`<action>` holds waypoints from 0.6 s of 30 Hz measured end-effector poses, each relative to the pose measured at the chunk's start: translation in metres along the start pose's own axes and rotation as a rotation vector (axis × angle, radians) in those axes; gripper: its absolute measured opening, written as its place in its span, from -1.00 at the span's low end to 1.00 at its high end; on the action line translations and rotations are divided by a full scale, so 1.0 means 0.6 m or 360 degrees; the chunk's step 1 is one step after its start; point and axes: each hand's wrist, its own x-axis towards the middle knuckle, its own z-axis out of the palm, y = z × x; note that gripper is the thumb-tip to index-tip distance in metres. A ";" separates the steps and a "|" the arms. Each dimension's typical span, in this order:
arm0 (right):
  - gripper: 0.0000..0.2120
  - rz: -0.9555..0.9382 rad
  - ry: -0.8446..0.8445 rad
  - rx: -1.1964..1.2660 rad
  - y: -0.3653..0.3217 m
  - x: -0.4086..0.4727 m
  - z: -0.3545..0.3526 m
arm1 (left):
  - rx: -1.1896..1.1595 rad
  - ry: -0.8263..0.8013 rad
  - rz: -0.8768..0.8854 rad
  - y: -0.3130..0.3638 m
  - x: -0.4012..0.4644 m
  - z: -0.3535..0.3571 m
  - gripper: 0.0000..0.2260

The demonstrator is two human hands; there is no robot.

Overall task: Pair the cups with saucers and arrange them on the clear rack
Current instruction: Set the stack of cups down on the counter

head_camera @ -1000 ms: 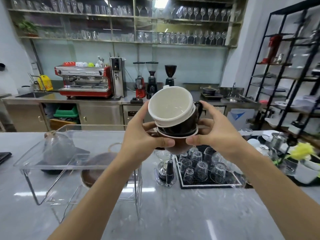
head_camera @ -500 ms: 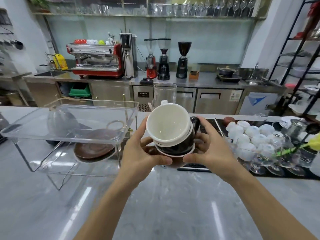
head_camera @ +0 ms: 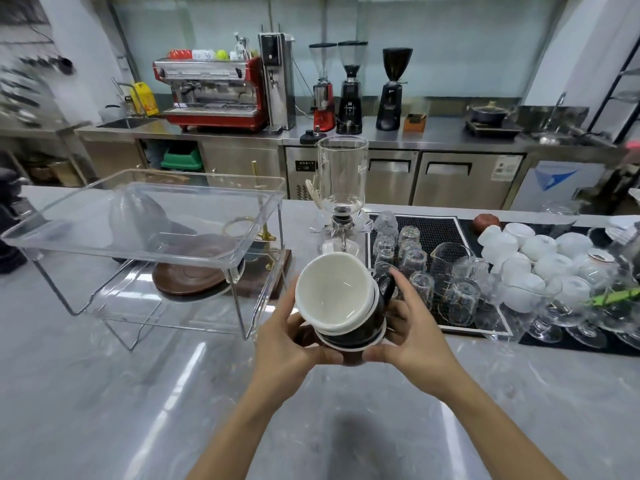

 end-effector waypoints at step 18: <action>0.15 0.0176 -0.0024 0.0060 0.108 0.027 0.016 | 0.0112 0.0051 -0.0095 -0.117 0.021 -0.017 0.12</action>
